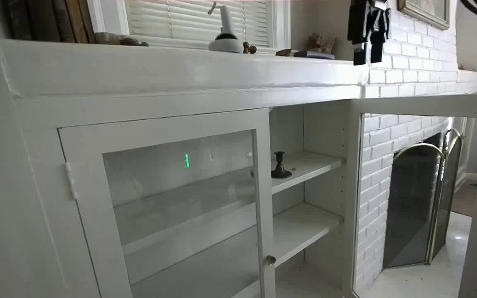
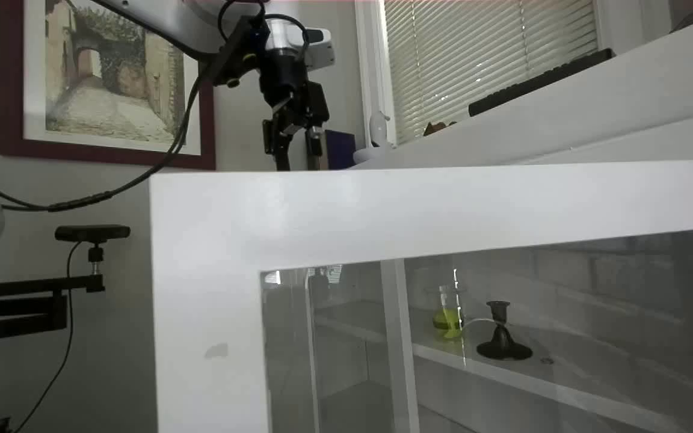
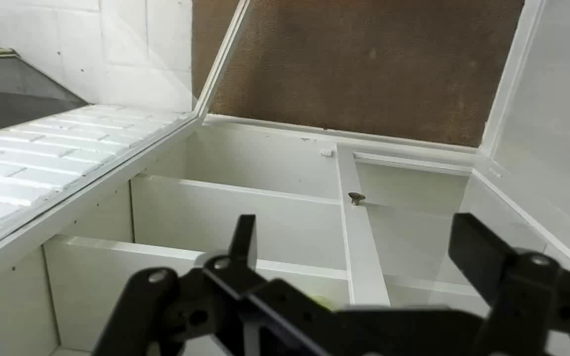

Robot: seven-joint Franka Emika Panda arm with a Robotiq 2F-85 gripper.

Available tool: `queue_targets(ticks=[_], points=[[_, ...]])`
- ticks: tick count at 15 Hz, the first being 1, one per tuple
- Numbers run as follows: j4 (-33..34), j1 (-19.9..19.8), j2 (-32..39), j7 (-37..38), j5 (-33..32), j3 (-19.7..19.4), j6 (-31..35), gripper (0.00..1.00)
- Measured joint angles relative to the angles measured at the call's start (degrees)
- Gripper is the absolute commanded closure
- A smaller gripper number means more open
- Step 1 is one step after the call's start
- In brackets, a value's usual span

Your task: Open the closed cabinet door

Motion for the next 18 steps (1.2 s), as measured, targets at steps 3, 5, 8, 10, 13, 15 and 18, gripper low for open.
queue_targets(ticks=[3, 5, 8, 10, 13, 15, 18], points=[[0.00, 0.00, 0.00, 0.00, 0.00, 0.00, 0.00, 0.00], [0.00, 0.00, 0.00, 0.00, 0.00, 0.00, 0.00, 0.00], [0.00, 0.00, 0.00, 0.00, 0.00, 0.00, 0.00, 0.00], [-0.11, 0.25, 0.23, -0.04, 0.00, 0.00, 1.62, 0.00], [-2.17, 0.92, 0.88, -0.09, -0.24, 0.30, 10.41, 0.00], [-5.17, 1.01, 1.43, 0.06, -0.27, 0.63, 17.26, 0.00], [-10.28, 1.29, 2.70, 0.21, -0.26, 0.63, 26.02, 0.00]])
